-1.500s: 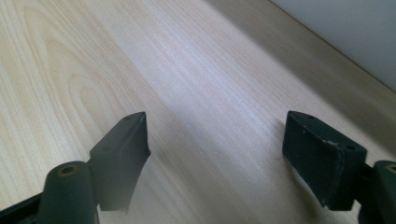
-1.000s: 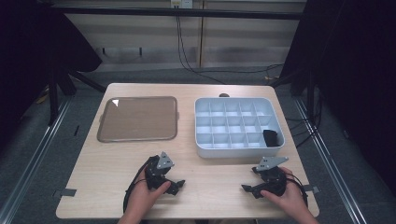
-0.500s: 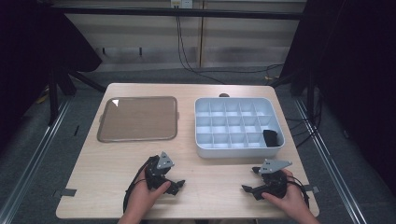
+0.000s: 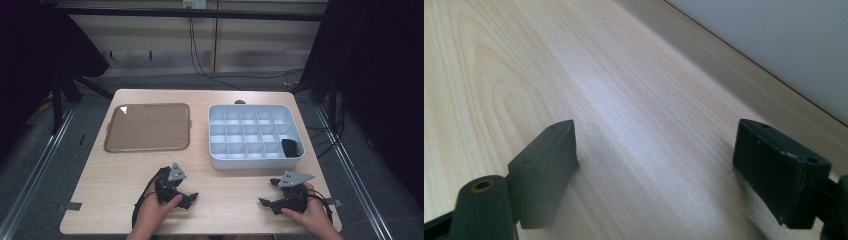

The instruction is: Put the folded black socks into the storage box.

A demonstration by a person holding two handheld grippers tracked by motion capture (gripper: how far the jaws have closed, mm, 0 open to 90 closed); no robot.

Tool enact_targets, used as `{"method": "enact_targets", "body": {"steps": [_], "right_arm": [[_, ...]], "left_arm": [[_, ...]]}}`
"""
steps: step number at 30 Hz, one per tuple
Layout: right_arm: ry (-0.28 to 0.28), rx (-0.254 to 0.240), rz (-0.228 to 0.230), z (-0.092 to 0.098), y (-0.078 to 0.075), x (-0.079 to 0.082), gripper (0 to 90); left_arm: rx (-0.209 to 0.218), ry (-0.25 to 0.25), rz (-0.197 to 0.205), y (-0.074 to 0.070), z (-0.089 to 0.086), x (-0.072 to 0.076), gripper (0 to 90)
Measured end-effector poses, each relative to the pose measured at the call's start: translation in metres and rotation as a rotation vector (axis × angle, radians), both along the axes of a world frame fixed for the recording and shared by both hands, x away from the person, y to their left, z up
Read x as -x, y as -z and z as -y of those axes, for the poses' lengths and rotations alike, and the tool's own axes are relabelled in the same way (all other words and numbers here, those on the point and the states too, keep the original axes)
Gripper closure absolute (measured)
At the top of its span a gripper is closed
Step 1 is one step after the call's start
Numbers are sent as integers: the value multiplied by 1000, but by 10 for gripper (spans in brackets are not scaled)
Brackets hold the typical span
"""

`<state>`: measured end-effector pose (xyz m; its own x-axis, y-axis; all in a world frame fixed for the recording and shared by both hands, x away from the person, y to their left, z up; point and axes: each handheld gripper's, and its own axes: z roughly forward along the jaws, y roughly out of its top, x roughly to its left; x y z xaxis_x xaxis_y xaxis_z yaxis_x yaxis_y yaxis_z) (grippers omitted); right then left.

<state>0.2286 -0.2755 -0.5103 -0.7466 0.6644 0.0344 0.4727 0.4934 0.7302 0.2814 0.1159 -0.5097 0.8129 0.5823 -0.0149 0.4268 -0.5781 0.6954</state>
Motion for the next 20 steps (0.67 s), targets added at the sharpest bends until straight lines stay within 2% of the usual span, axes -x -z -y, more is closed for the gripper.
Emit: {"method": "enact_targets", "body": {"steps": [20], "right_arm": [[-5, 1, 2, 0, 0, -1, 173]], "left_arm": [[0, 0, 0, 0, 0, 0, 0]]}}
